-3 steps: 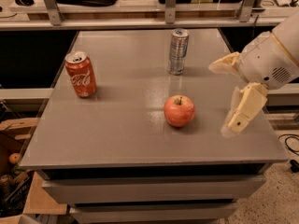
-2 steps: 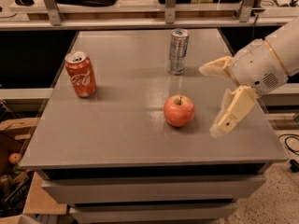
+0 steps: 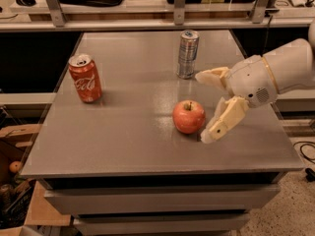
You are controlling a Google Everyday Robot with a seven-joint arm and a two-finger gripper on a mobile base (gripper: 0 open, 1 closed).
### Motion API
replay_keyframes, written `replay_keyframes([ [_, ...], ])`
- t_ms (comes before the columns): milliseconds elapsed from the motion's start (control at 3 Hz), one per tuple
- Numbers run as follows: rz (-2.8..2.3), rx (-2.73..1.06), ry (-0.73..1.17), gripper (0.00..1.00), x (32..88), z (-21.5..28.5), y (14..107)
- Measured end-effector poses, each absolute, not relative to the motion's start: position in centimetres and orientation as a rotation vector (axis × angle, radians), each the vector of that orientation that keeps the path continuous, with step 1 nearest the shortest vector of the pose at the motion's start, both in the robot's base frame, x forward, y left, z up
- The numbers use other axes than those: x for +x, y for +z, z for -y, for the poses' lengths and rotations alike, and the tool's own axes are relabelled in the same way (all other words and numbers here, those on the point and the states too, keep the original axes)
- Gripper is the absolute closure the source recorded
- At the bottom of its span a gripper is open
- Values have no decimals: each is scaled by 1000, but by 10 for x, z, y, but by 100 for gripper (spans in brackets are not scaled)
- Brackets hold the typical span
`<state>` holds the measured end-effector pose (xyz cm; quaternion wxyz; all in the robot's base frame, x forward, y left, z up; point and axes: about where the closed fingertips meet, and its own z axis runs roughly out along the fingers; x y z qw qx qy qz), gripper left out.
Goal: Pick apple
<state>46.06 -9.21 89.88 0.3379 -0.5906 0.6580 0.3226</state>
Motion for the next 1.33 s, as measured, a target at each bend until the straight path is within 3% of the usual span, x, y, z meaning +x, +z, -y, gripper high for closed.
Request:
replay_keyframes([
  [1333,-1595,-1410,978,0,471,70,865],
])
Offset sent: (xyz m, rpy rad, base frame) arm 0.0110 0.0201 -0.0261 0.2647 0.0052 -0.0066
